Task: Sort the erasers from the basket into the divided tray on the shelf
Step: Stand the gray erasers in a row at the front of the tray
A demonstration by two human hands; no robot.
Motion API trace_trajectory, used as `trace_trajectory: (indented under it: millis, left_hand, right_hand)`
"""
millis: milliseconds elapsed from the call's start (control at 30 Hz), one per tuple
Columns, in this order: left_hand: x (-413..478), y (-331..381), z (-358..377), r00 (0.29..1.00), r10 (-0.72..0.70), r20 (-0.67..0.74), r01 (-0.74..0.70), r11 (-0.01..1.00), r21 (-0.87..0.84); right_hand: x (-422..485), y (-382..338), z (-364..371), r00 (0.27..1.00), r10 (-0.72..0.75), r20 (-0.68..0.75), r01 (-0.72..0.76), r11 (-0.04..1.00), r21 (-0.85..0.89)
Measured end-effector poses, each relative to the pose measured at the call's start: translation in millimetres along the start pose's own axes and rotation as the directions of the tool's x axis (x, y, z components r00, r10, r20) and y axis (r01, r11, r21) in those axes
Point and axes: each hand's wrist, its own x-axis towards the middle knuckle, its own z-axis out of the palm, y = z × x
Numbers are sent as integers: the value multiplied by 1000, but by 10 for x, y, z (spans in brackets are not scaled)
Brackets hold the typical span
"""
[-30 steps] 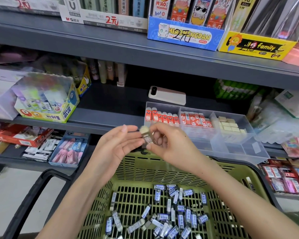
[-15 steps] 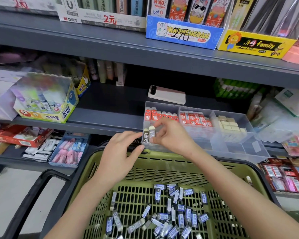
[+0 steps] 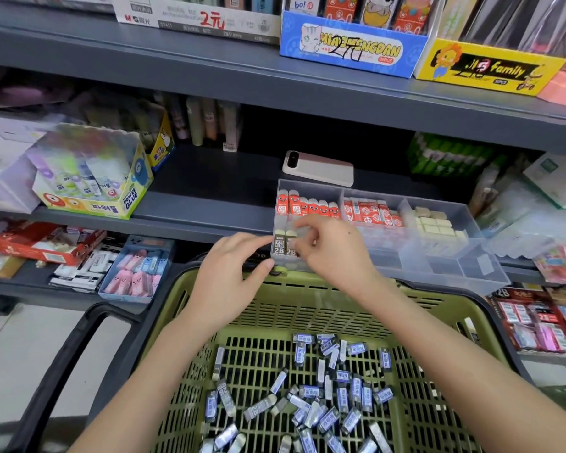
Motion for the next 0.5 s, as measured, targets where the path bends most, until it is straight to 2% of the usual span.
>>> trace_trajectory:
  millis: [67,133,200,267,333,400,433,500]
  left_hand:
    - [-9,3,-20,1000,-10,-10,10,1000,8]
    - [-47,11,-47,999,-25,-22,25,1000,3]
    - [-119,6,-88,1000,-14,-21,14,1000,27]
    - [-222,-26,-152,1000,12,-15,-10,996,84]
    - [-350,-85,-233,1000,16,-19,-13,990,143]
    - [-506,-152,-325,1000,1,-31,5,979,203]
    - [-589,-192,-372,999,-4,-40,13,973,229]
    - [-758,-278,-454,999,-5,-49,18,963,270]
  right_hand:
    - [-174,-24,-26,975,-131,-180,140,989,41]
    - [-416,-26,-4,920,-241,-309,292,948,129]
    - [-682,20,109,908,-289,-303,357,912,200]
    - [-909,111,308,942,-299,-151,328,913,241]
    - [-1072,227,588,968,-220,121,183,948,259]
    - [-1180,328,910,929,-84,360,-13,966,259]
    - [-1214,359,1075,900,-41,434,-77,965,250]
    - [-1227,377,1406,873,-46,485,-58,979,197]
